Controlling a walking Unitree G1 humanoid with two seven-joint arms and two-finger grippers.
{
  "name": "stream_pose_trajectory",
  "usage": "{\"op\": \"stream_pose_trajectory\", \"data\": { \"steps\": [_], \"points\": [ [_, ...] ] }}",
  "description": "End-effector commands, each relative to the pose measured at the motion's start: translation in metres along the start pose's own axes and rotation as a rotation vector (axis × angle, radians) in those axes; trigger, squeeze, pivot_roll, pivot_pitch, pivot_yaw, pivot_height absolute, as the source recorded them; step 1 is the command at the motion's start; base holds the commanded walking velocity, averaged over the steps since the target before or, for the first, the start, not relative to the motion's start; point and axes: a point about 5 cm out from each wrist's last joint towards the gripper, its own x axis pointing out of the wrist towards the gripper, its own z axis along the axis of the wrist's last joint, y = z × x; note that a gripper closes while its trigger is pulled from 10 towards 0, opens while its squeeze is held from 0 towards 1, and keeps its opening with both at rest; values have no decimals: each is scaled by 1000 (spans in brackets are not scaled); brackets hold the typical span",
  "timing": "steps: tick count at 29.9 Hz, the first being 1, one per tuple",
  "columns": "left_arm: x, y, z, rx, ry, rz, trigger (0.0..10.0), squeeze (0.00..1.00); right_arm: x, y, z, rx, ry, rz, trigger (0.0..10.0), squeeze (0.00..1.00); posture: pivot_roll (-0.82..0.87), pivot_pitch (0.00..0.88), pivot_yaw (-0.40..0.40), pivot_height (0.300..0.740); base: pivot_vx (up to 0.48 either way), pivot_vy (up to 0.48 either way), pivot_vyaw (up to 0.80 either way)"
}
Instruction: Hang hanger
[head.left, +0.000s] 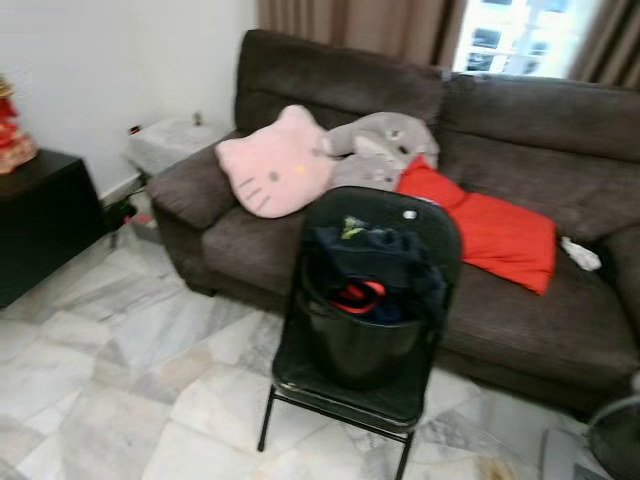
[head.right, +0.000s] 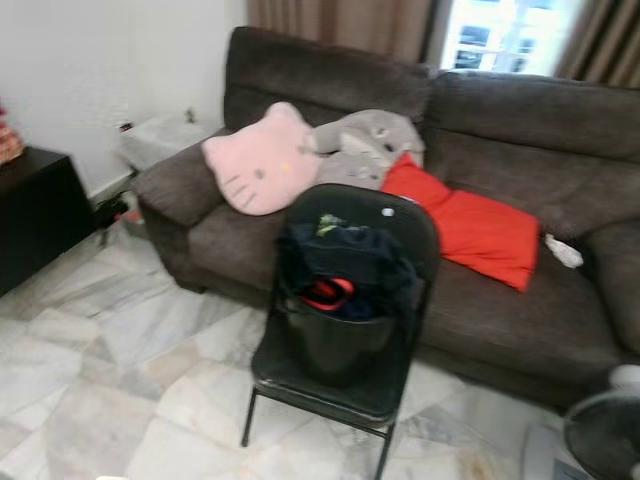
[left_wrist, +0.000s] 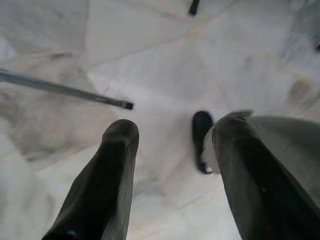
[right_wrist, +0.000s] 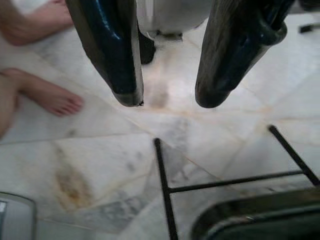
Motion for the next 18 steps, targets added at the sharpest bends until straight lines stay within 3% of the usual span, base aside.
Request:
{"op": "stream_pose_trajectory", "data": {
  "steps": [1,8,18],
  "points": [
    [2,-8,2,7,0,-17,10000,0,-3,-10,-6,-6,19,-28,10000,0,-1,0,-37,740,0,0,0],
    [2,-13,-2,14,10,-25,10000,0,-3,-10,-5,-5,17,-28,10000,0,-2,0,-38,740,0,0,0],
    [-6,9,-12,-4,26,3,10000,0,-2,-9,-3,2,10,-27,10000,0,3,0,-38,740,0,0,0]
  ]
}}
